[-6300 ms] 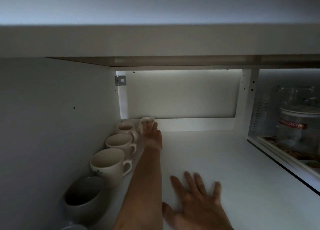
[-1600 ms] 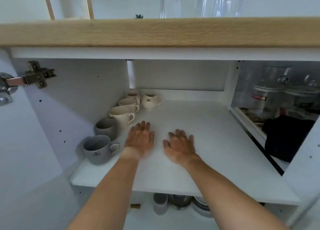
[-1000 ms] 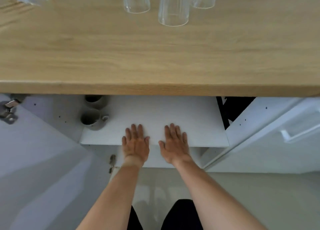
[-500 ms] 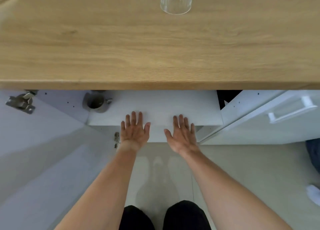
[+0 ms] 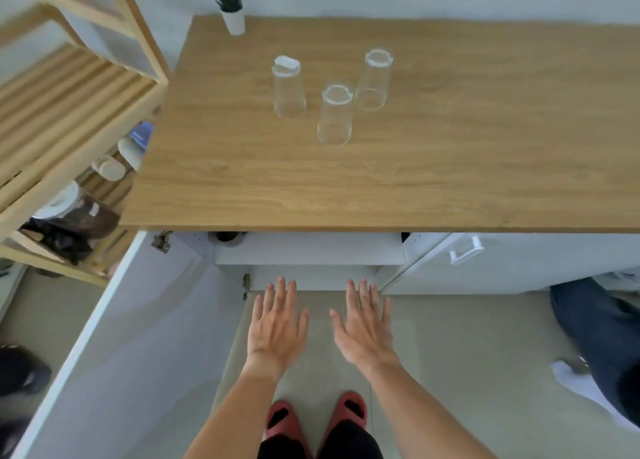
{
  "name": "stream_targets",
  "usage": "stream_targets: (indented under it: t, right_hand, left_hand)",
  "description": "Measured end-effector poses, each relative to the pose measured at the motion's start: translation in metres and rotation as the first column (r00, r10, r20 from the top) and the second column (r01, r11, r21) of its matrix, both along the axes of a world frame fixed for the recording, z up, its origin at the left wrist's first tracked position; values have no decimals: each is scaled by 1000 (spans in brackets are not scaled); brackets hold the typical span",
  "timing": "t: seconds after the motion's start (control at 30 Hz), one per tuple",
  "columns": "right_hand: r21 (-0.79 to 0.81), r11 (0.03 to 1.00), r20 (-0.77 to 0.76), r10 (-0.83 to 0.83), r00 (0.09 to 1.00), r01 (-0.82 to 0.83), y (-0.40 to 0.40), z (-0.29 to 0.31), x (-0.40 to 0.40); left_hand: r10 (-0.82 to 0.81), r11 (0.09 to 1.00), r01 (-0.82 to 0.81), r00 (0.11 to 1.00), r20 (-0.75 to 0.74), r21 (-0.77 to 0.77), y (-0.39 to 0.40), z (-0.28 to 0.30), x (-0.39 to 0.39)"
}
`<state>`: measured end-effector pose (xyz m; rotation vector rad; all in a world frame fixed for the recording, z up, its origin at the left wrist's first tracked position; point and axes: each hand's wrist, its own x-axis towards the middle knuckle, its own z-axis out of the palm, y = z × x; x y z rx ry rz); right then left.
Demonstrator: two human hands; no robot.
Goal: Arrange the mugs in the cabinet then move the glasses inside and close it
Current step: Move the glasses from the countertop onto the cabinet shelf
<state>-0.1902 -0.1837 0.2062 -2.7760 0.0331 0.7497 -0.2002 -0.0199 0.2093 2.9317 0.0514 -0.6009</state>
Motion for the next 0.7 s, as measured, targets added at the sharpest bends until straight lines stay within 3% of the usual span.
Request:
stream_targets:
  t: [0.13, 0.27, 0.43, 0.7]
  right_hand:
    - [41, 999, 132, 17, 991, -23, -2, 42, -14]
    - [49, 994, 240, 79, 968, -94, -8, 82, -13]
    - [4, 985, 459, 150, 876, -171, -20, 120, 15]
    - [-51, 985, 510, 168, 843, -165, -24, 163, 102]
  left_hand:
    - [10, 1000, -10, 1000, 21, -13, -11, 45, -14]
    - [27, 999, -21, 988, 153, -38, -16, 83, -14]
    - [-6, 999, 19, 955, 297, -40, -17, 124, 10]
    - [-6, 999, -14, 912, 411, 46, -1, 150, 89]
